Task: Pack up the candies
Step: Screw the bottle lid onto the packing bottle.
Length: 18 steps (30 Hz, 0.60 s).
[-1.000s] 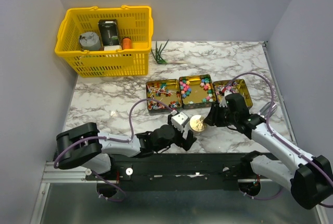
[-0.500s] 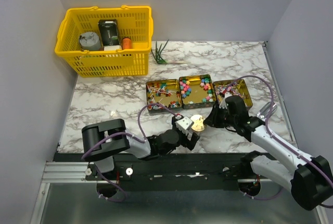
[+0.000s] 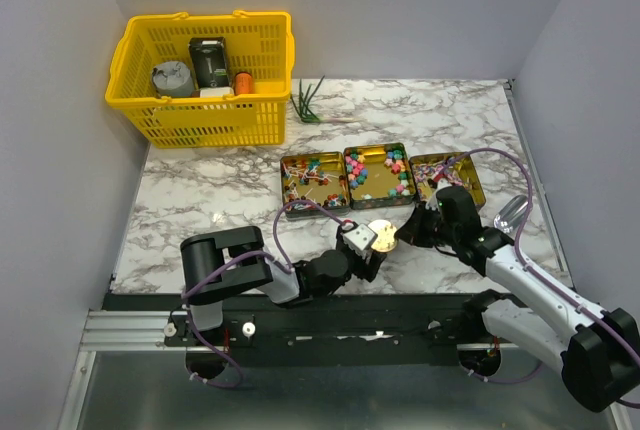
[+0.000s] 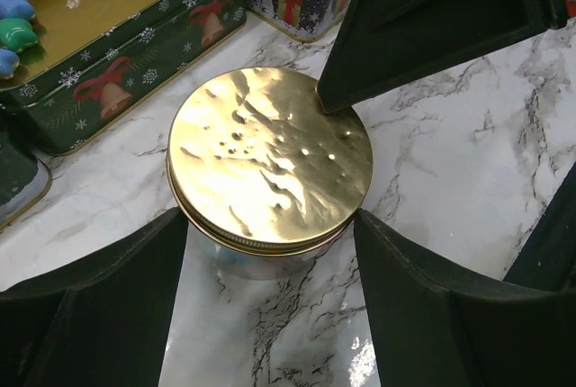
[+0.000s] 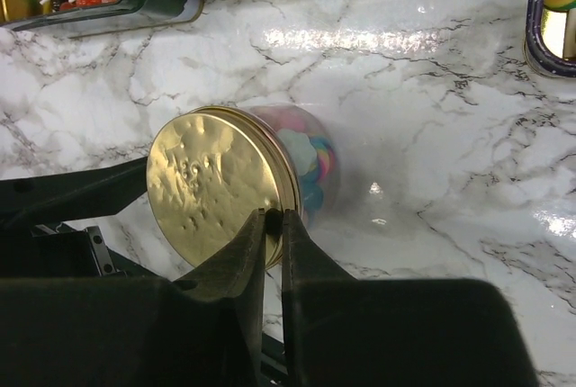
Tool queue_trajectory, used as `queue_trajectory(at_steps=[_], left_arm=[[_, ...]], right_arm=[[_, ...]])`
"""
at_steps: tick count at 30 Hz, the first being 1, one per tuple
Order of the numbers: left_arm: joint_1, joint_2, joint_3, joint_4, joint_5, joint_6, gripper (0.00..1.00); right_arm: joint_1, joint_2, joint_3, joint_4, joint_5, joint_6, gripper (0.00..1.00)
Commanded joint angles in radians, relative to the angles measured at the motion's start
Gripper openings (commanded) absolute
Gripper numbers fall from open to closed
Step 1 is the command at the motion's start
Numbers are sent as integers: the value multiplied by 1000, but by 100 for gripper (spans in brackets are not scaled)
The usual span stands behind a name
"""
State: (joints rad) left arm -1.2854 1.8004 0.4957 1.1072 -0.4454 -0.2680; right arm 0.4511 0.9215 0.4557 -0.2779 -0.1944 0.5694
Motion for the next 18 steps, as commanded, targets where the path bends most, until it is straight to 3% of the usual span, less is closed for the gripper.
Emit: queue_trajectory(at_steps=[1, 3, 7, 18], left_arm=[[-6, 42, 35, 48, -21, 32, 77], [-6, 51, 41, 43, -13, 38, 80], [-6, 83, 46, 56, -9, 39, 96], [-6, 155, 107, 91, -65, 64, 99]], right_arm=[[9, 5, -35, -84, -23, 21, 15], [9, 8, -37, -83, -30, 29, 15], [9, 11, -41, -80, -27, 37, 15], [9, 7, -51, -79, -42, 66, 15]])
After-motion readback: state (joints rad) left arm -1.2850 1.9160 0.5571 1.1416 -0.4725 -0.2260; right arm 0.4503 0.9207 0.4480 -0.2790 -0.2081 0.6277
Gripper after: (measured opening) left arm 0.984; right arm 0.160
